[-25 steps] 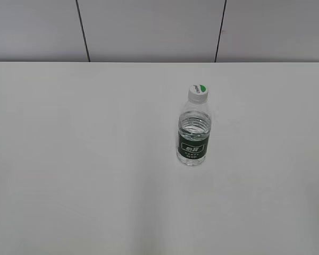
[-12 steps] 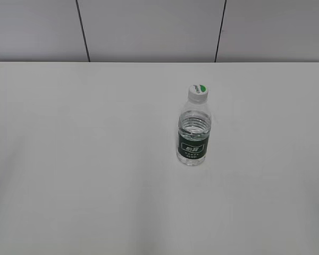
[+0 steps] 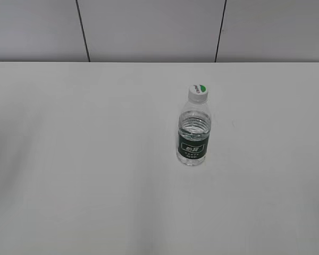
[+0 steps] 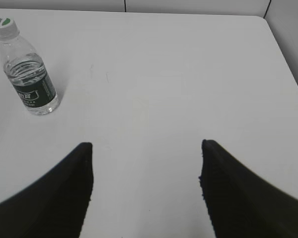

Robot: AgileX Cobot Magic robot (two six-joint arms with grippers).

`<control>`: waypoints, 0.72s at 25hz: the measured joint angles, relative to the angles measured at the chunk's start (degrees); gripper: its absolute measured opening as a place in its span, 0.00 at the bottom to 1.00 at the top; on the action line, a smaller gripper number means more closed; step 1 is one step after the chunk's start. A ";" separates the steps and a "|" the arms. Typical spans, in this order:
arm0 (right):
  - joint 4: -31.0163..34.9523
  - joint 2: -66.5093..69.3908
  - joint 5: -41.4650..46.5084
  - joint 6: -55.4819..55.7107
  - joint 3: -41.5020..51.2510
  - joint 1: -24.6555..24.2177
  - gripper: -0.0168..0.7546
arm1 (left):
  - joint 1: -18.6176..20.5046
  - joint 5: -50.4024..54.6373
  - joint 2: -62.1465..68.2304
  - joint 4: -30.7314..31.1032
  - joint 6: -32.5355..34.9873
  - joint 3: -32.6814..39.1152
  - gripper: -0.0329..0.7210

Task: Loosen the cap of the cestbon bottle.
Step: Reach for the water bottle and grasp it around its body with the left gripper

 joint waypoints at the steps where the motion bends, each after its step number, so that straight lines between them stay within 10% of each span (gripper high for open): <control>1: 0.00 0.00 0.00 0.00 0.00 0.00 0.69 | -0.53 -2.07 2.86 -0.02 0.13 0.00 0.76; 12: 0.00 0.00 0.00 0.00 0.00 0.00 0.69 | -11.68 -33.94 35.69 2.53 -0.24 0.06 0.70; 18: 0.00 0.00 0.00 0.00 0.00 0.00 0.69 | -12.97 -47.28 47.59 21.64 -14.57 0.31 0.63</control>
